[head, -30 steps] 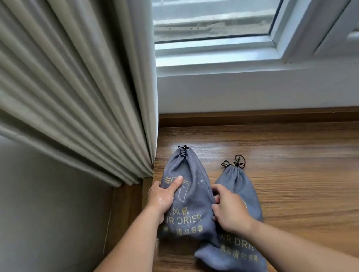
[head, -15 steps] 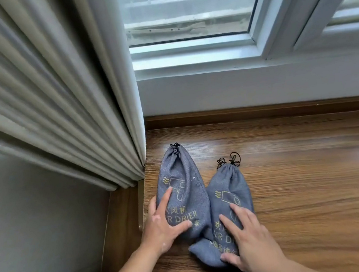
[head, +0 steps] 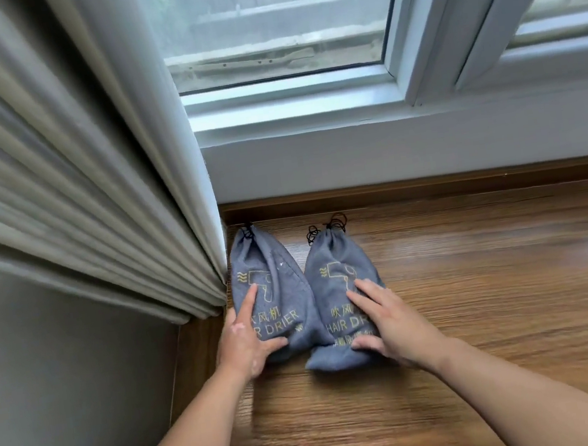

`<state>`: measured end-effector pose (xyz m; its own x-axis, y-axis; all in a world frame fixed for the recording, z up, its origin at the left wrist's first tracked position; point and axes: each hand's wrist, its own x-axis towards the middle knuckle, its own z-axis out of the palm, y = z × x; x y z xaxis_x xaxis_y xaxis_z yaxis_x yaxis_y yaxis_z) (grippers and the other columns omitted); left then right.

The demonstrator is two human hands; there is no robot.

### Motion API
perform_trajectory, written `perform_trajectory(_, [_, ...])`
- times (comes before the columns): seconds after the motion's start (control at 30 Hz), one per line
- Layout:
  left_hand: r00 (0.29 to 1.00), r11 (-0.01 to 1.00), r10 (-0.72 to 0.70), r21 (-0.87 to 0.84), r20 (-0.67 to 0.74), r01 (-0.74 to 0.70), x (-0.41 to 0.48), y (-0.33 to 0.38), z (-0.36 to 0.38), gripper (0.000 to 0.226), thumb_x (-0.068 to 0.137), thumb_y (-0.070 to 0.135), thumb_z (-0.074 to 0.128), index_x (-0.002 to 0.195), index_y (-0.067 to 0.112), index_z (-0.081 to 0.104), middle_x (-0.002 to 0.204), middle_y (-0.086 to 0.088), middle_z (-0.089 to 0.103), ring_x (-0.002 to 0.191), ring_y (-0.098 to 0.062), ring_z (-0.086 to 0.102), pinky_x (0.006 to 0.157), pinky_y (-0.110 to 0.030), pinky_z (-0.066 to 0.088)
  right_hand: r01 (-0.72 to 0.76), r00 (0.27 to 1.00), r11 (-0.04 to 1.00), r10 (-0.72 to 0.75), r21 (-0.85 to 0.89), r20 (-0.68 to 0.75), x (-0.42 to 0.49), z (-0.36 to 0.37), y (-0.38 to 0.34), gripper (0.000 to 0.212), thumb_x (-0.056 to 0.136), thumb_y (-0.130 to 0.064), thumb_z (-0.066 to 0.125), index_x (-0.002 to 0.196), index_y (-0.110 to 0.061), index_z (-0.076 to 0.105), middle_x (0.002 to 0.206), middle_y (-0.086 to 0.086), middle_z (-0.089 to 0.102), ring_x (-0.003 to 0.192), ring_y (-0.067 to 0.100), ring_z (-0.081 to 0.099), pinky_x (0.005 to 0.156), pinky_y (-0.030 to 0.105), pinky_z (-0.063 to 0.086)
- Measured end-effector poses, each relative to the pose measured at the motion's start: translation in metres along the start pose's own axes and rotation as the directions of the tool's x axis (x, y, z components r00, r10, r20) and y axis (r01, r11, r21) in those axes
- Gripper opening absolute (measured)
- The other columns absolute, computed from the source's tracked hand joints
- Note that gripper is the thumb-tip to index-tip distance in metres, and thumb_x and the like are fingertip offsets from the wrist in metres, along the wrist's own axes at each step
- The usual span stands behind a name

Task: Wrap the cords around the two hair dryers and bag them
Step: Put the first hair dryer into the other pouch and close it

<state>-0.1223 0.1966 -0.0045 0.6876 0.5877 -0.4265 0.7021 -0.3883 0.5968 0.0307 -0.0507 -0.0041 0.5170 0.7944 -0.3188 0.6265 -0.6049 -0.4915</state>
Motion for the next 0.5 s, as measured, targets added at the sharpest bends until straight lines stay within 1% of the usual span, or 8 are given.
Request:
perform_trajectory(0.03, [1.000, 1.000, 0.009, 0.015, 0.006, -0.009, 0.004, -0.001, -0.003, 0.120, 0.061, 0.027, 0.100, 0.158, 0.044, 0.032, 0.150, -0.008, 0.046, 0.141, -0.026, 0.048, 0.118, -0.029, 0.036, -0.024, 1.000, 1.000, 0.024, -0.017, -0.001, 0.002, -0.002, 0.003, 0.097, 0.079, -0.076, 0.054, 0.160, -0.029, 0.027, 0.169, 0.001, 0.020, 0.158, 0.022, 0.014, 0.128, 0.050, 0.018])
perform_trajectory(0.1, [1.000, 0.999, 0.014, 0.037, 0.027, -0.015, 0.008, -0.002, -0.007, 0.117, 0.064, 0.025, 0.099, 0.157, 0.046, 0.032, 0.145, -0.007, 0.048, 0.139, -0.026, 0.050, 0.117, -0.028, 0.037, -0.077, 0.995, 0.996, 0.080, -0.050, 0.057, -0.002, -0.001, 0.009, 0.105, 0.070, -0.085, 0.048, 0.160, -0.042, 0.014, 0.170, -0.004, 0.016, 0.159, 0.022, 0.008, 0.124, 0.054, 0.023])
perform_trajectory(0.17, [0.999, 0.999, 0.017, 0.048, 0.045, -0.020, 0.010, -0.007, -0.009, 0.116, 0.065, 0.021, 0.097, 0.156, 0.049, 0.031, 0.144, -0.006, 0.049, 0.137, -0.026, 0.051, 0.116, -0.027, 0.038, -0.110, 0.990, 0.992, 0.114, -0.059, 0.077, -0.015, 0.008, 0.014, 0.113, 0.067, -0.084, 0.056, 0.159, -0.046, 0.003, 0.169, -0.006, 0.014, 0.158, 0.024, 0.008, 0.125, 0.046, 0.025])
perform_trajectory(0.23, [0.998, 0.999, 0.026, 0.038, 0.053, -0.028, 0.013, -0.012, -0.012, 0.116, 0.066, 0.016, 0.097, 0.154, 0.054, 0.031, 0.146, -0.003, 0.048, 0.139, -0.024, 0.051, 0.118, -0.029, 0.038, -0.152, 0.988, 0.987, 0.153, -0.049, 0.032, -0.031, 0.018, 0.018, 0.108, 0.076, -0.074, 0.063, 0.159, -0.046, 0.000, 0.168, -0.007, 0.017, 0.157, 0.023, 0.015, 0.125, 0.038, 0.026])
perform_trajectory(0.3, [0.997, 0.999, 0.040, 0.032, 0.064, -0.042, 0.018, -0.018, -0.017, 0.117, 0.066, 0.012, 0.096, 0.152, 0.056, 0.030, 0.150, -0.001, 0.048, 0.140, -0.022, 0.050, 0.118, -0.028, 0.038, -0.213, 0.977, 0.977, 0.212, -0.002, -0.027, -0.044, 0.025, 0.022, 0.102, 0.082, -0.066, 0.066, 0.159, -0.046, 0.001, 0.167, -0.009, 0.021, 0.153, 0.019, 0.024, 0.123, 0.033, 0.030])
perform_trajectory(0.37, [0.995, 0.998, 0.051, 0.037, 0.081, -0.054, 0.021, -0.021, -0.020, 0.115, 0.067, 0.009, 0.095, 0.154, 0.050, 0.032, 0.153, -0.001, 0.047, 0.141, -0.021, 0.049, 0.116, -0.022, 0.035, -0.278, 0.958, 0.960, 0.279, 0.031, -0.068, -0.053, 0.028, 0.025, 0.099, 0.082, -0.063, 0.068, 0.159, -0.046, 0.008, 0.164, -0.011, 0.027, 0.148, 0.017, 0.034, 0.118, 0.030, 0.037])
perform_trajectory(0.43, [0.994, 0.997, 0.063, 0.035, 0.093, -0.067, 0.023, -0.021, -0.021, 0.113, 0.068, 0.007, 0.094, 0.156, 0.046, 0.034, 0.154, -0.001, 0.046, 0.141, -0.020, 0.049, 0.113, -0.017, 0.032, -0.313, 0.945, 0.948, 0.317, 0.057, -0.084, -0.056, 0.028, 0.028, 0.099, 0.078, -0.062, 0.072, 0.159, -0.045, 0.016, 0.162, -0.009, 0.032, 0.143, 0.019, 0.042, 0.113, 0.032, 0.042])
perform_trajectory(0.5, [0.993, 0.997, 0.070, 0.019, 0.091, -0.072, 0.025, -0.021, -0.020, 0.113, 0.068, 0.006, 0.094, 0.156, 0.044, 0.035, 0.153, -0.002, 0.048, 0.140, -0.019, 0.049, 0.112, -0.015, 0.030, -0.310, 0.946, 0.948, 0.316, 0.074, -0.077, -0.050, 0.026, 0.029, 0.101, 0.077, -0.058, 0.076, 0.159, -0.043, 0.020, 0.162, -0.006, 0.033, 0.142, 0.022, 0.045, 0.114, 0.033, 0.041])
